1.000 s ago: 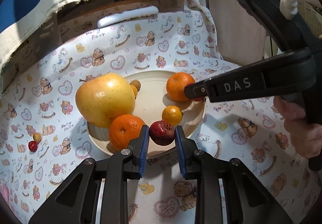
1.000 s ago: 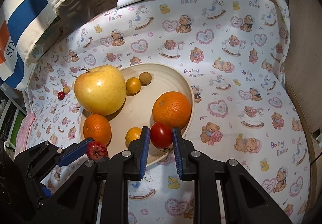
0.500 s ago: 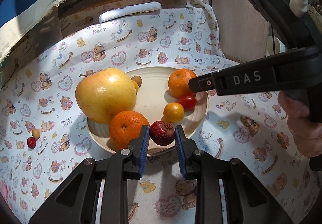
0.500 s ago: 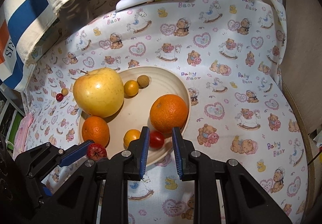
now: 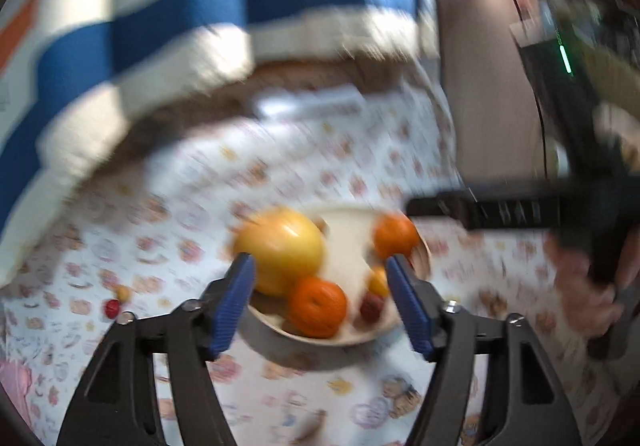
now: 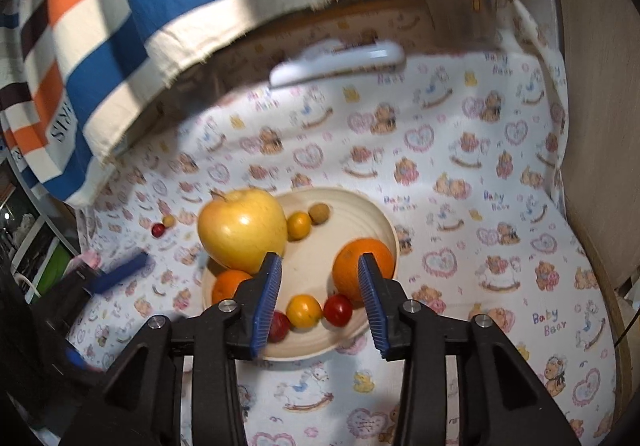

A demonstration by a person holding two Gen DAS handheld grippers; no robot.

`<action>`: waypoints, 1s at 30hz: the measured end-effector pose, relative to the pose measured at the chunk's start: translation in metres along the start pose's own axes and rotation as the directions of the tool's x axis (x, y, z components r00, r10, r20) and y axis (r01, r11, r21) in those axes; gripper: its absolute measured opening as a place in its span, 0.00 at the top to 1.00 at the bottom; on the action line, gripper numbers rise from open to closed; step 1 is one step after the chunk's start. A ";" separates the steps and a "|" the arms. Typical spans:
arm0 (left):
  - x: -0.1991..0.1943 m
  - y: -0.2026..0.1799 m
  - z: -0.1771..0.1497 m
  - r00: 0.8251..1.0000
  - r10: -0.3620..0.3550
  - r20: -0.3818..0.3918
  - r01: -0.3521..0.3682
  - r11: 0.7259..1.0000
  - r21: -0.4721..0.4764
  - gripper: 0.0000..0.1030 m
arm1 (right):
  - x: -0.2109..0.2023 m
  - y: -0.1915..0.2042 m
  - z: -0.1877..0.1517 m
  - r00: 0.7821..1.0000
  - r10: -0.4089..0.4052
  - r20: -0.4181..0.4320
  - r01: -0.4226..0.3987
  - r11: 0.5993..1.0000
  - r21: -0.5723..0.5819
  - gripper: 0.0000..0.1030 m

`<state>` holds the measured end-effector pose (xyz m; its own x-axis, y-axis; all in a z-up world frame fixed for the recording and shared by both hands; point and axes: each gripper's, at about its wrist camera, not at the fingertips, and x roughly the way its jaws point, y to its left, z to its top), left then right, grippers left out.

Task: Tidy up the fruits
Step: 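Move both open tools away from the plate toward the fruits left on the cloth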

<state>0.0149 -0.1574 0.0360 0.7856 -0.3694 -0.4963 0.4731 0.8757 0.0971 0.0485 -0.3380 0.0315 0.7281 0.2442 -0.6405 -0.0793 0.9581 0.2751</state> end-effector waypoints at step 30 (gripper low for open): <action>-0.072 0.145 -0.018 0.931 0.284 0.229 -0.212 0.932 -0.294 0.01 | -0.033 0.039 -0.013 0.941 -0.093 0.325 0.144 0.980 -0.136 0.00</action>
<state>0.0199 0.0018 0.0698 0.9573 -0.1661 -0.2366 0.1567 0.9859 -0.0582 0.0131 -0.3072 0.0540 0.9140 0.0919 -0.3951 -0.0656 0.9947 0.0795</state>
